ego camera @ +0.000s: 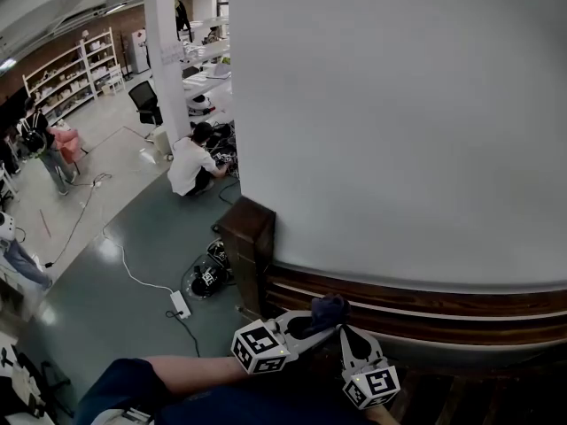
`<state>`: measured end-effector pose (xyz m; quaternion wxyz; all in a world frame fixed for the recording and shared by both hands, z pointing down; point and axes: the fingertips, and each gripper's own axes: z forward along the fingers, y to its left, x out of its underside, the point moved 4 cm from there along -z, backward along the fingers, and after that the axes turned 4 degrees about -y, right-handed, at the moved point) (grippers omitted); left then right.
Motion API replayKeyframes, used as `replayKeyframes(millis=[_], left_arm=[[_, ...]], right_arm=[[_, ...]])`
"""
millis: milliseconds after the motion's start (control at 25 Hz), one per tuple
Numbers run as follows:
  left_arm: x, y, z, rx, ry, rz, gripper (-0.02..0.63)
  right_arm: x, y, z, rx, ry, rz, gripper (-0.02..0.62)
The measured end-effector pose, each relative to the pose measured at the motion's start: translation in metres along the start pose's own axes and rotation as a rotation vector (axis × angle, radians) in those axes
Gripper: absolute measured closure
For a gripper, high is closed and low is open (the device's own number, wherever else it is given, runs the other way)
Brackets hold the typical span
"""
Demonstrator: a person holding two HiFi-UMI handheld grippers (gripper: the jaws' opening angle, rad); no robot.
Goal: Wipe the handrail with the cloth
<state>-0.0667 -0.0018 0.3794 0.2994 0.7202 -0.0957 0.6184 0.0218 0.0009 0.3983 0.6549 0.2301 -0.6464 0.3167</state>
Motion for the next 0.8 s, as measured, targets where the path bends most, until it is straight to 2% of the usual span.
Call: replayKeyframes(millis=[800], left_arm=[[0.0028, -0.0091, -0.0023, 0.011, 0.011, 0.026, 0.523]], right_arm=[[0.0015, 0.0032, -0.0026, -0.004, -0.006, 0.007, 0.588]])
